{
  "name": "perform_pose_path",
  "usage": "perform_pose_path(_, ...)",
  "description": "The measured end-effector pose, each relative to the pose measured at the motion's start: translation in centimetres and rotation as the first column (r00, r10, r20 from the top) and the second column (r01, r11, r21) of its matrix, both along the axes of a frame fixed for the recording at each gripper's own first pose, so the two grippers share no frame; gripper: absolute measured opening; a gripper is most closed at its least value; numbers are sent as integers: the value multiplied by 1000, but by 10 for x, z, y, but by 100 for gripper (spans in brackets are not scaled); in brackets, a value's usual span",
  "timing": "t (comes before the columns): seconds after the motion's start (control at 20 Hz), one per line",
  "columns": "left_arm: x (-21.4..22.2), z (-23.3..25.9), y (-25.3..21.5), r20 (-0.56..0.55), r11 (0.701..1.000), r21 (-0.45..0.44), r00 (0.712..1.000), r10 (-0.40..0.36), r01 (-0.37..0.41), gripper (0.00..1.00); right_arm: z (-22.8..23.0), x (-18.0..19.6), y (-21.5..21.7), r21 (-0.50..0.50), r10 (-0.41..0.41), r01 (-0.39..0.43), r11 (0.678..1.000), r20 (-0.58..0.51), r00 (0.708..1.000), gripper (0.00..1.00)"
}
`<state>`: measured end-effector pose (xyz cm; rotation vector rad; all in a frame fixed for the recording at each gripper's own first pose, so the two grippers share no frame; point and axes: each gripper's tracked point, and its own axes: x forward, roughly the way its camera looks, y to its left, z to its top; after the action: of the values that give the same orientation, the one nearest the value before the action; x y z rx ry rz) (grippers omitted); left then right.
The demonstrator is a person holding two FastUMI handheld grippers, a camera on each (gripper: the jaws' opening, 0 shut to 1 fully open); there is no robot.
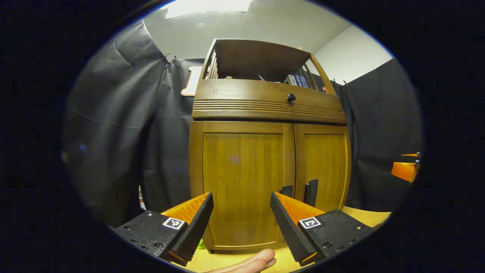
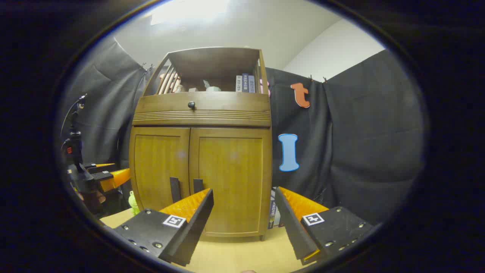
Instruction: Open the right door of the double-door shoe cabinet with the right hand, and open the left door with the left hand.
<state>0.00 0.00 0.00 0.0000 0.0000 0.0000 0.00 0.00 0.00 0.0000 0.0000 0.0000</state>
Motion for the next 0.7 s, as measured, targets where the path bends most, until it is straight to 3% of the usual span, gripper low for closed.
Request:
perform_pose_path(0.3,2,-1,0,-2,1000,4,1000,7,-7,94,-4,2,10,-77,5,-5,997,2,1000,94)
perform_pose_path(0.35,2,0,0,-2,1000,5,1000,7,-7,94,-6,4,9,-89,-2,2,996,3,1000,99)
perform_pose_path(0.4,2,-1,0,-1,1000,5,1000,6,-6,94,-9,5,11,-93,-4,4,996,-3,1000,96)
perform_pose_path(0.7,3,0,2,1,1000,1,1000,10,-10,94,-22,23,23,-29,17,-18,999,-35,999,94)
